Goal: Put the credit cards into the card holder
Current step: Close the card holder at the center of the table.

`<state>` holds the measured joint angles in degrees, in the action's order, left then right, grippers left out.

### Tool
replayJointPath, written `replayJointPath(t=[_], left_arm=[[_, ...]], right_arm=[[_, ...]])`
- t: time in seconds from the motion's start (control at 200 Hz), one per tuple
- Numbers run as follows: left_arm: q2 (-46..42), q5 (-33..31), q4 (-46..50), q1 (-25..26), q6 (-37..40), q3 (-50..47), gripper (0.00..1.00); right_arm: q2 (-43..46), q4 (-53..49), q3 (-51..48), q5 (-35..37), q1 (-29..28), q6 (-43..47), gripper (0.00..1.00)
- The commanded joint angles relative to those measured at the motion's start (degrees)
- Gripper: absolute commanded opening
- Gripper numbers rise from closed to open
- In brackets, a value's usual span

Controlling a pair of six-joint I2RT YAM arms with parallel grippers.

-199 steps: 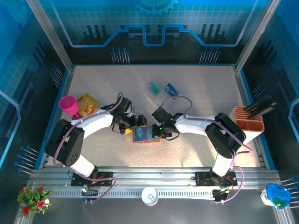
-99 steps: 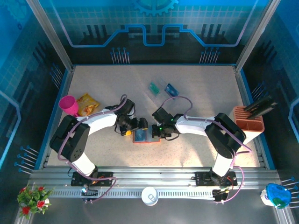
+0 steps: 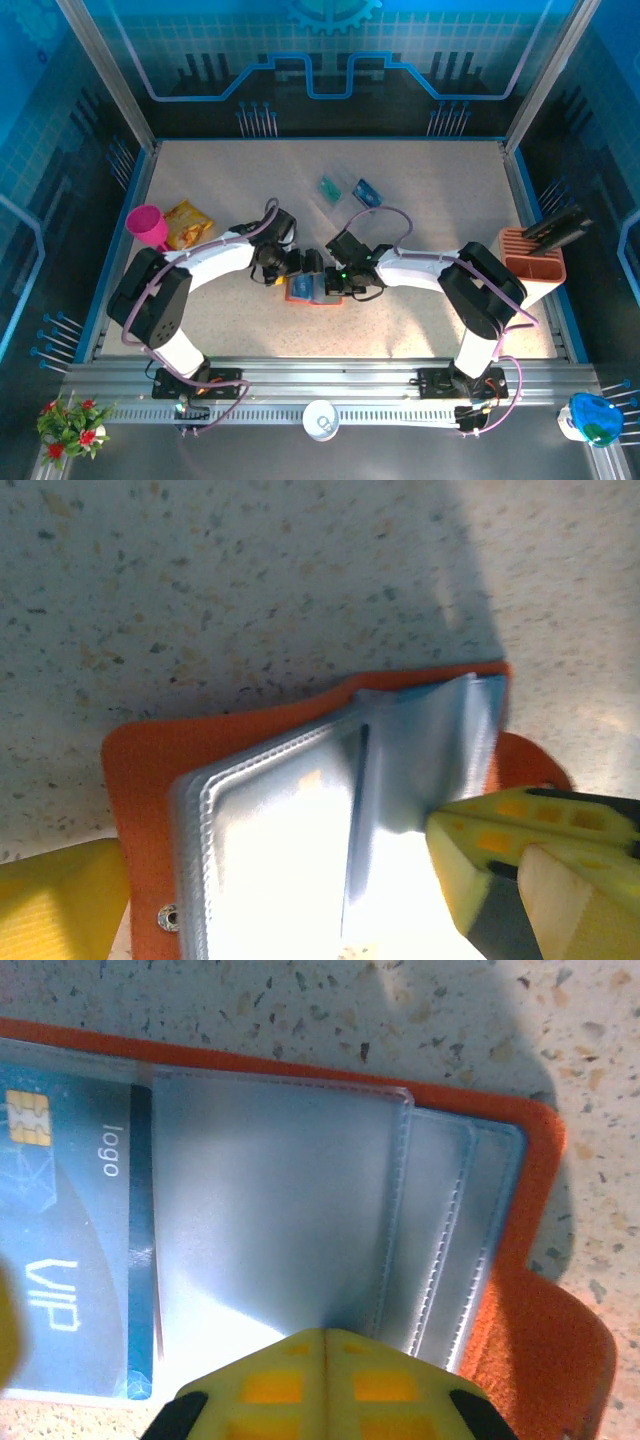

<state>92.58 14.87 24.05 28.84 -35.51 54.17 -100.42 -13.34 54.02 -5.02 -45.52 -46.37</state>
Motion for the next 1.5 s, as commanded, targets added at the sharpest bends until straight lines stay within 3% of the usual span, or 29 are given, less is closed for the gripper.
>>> replayJointPath(t=[0.0, 0.385, 0.53, 0.715, 0.83, 0.925, 1.041, 1.471, 1.496], left_arm=[[-4.93, 1.65, -2.75, 0.67, 0.05, -0.71, 0.99], [-7.71, 5.9, -10.28, 0.69, -3.88, -3.72, 0.99], [-7.33, 6.38, -10.17, 0.64, -3.61, -3.37, 0.99], [-7.09, 6.72, -10.17, 0.68, -3.28, -2.97, 0.99], [-6.95, 7.01, -9.85, 0.67, -2.85, -2.84, 0.99], [-6.63, 7.44, -9.47, 0.69, -2.51, -2.37, 0.99], [-6.1, 8.36, -9.63, 0.67, -2.47, -1.5, 0.99], [1.11, 11.38, -9.61, 3.89, -2.25, 6.57, 0.99], [1.7, 11.38, -9.72, 4.19, -2.35, 6.8, 0.99]], right_arm=[[-2.02, -3.12, -1.22, 0.01, 0.96, -0.03, 0.0], [4.75, -6.93, 3.33, -0.76, 3.96, 1.56, 0.01], [9.0, -9.04, 1.83, 1.81, 4.91, 0.86, 0.11], [10.61, -10.06, -1.76, 4.09, 5.7, -0.12, 0.39], [8.97, -9.78, -2.25, 4.49, 5.84, -0.27, 0.43], [7.21, -9.42, -2.16, 5.17, 5.93, -0.38, 0.36], [5.52, -8.19, -2.16, 5.08, 6.57, -0.81, 0.0], [5.78, -3.32, -2.84, 2.06, 8.05, -1.91, 0.0], [6.33, -3.24, -3.01, 2.02, 8.35, -1.8, 0.08]])
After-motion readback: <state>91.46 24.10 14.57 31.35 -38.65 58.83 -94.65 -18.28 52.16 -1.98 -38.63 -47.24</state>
